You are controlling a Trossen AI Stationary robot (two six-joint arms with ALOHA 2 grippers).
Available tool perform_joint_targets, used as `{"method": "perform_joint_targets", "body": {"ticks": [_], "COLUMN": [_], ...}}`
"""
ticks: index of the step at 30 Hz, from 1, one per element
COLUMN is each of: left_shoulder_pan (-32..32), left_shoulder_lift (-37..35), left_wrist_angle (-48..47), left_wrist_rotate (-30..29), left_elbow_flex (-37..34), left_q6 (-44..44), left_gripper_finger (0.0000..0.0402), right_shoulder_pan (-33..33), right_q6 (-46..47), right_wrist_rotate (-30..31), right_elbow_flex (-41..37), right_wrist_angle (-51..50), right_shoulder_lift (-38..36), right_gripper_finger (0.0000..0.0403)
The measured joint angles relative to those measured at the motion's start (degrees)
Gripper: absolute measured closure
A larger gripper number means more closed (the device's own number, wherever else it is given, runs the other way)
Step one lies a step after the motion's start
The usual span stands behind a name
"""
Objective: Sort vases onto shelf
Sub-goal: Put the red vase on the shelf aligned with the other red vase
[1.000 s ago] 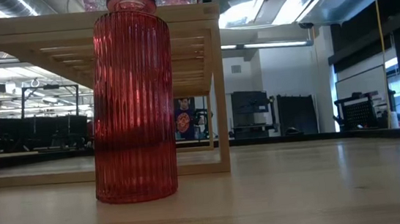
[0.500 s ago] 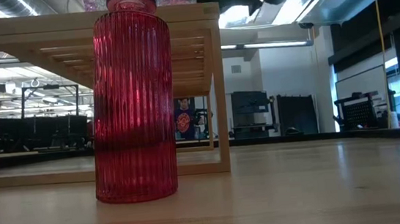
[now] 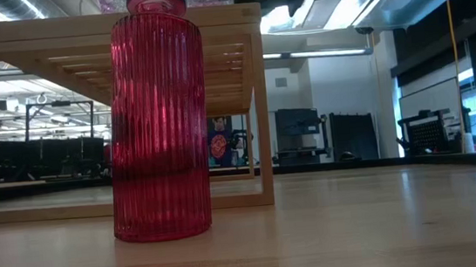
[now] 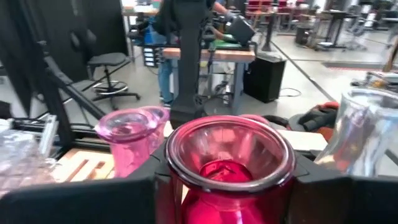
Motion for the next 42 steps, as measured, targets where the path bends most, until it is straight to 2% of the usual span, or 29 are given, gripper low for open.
{"method": "perform_joint_targets", "body": {"ticks": [7,12,14,22,31,37,42], "left_shoulder_pan": [0.0,0.0,0.0,0.0,0.66,0.85,0.85], "left_shoulder_lift": [0.01,0.02,0.02,0.02,0.02,0.02,0.02], "left_wrist_angle": [-0.33,-0.35,-0.35,-0.5,-0.81,-0.81,-1.25], "left_wrist_rotate": [0.02,0.03,0.02,-0.05,-1.2,-1.11,-1.07], "left_elbow_flex": [0.0,0.0,0.0,0.0,-0.01,-0.01,-0.02], "left_q6": [-0.02,-0.02,-0.02,-0.04,1.23,1.25,1.27], "left_gripper_finger": [0.0198,0.0198,0.0198,0.0198,0.0198,0.0198,0.0198], "right_shoulder_pan": [-0.64,-0.63,-0.62,0.19,2.01,3.89,3.95], "right_q6": [-3.0,-7.32,-7.83,-12.95,-14.94,-10.95,-4.24], "right_wrist_rotate": [-5.07,-9.96,-9.84,2.22,8.56,12.21,15.93], "right_elbow_flex": [0.31,0.29,0.28,0.22,0.06,-7.19,-17.08], "right_wrist_angle": [-2.7,-8.23,-9.33,-11.24,-19.67,-10.3,6.32], "right_shoulder_lift": [0.0,-0.02,-0.05,-5.75,-8.55,-9.34,-11.16], "right_gripper_finger": [0.0284,0.0284,0.0284,0.0284,0.0284,0.0284,0.0284]}}
